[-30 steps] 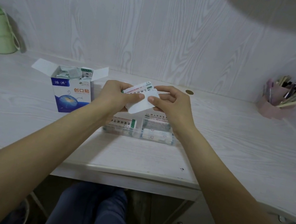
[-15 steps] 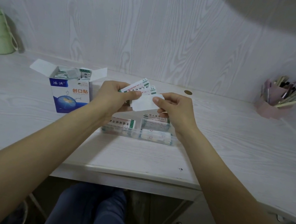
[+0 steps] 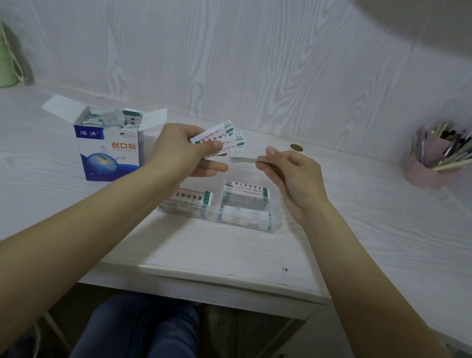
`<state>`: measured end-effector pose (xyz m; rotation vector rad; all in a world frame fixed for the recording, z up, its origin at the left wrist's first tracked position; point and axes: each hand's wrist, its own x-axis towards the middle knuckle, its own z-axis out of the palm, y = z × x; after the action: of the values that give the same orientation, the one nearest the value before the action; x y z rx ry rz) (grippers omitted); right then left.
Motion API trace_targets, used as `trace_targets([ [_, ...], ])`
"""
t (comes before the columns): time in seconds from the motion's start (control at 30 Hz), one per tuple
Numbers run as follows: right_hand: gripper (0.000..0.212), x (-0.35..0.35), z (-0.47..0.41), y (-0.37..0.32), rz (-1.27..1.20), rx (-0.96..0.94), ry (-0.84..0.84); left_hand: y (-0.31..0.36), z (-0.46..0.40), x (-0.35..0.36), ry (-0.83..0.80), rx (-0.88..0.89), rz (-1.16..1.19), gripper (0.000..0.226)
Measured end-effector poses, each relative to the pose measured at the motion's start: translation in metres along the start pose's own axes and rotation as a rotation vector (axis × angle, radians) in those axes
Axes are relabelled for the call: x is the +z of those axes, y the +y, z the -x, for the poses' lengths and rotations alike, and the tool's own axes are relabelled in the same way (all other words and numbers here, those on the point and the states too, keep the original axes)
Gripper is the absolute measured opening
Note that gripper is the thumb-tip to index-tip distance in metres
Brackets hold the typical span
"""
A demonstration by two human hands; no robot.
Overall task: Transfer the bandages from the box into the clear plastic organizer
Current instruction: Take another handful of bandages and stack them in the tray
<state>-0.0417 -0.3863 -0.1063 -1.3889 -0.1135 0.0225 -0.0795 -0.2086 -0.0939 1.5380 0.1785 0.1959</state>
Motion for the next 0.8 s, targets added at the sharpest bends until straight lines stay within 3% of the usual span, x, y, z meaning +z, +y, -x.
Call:
trace_targets([
  [0.2, 0.021, -0.012, -0.005, 0.008, 0.658, -0.076, -0.011, -0.001, 0.000, 0.001, 0.003, 0.024, -0.020, 0.013],
  [0.57, 0.013, 0.004, -0.003, 0.011, 1.079, -0.156, -0.105, -0.003, 0.000, -0.001, -0.003, 0.040, -0.036, 0.012],
  [0.8, 0.022, 0.010, -0.006, 0.013, 1.197, -0.159, -0.120, -0.002, 0.000, -0.003, -0.038, 0.039, 0.000, 0.014],
])
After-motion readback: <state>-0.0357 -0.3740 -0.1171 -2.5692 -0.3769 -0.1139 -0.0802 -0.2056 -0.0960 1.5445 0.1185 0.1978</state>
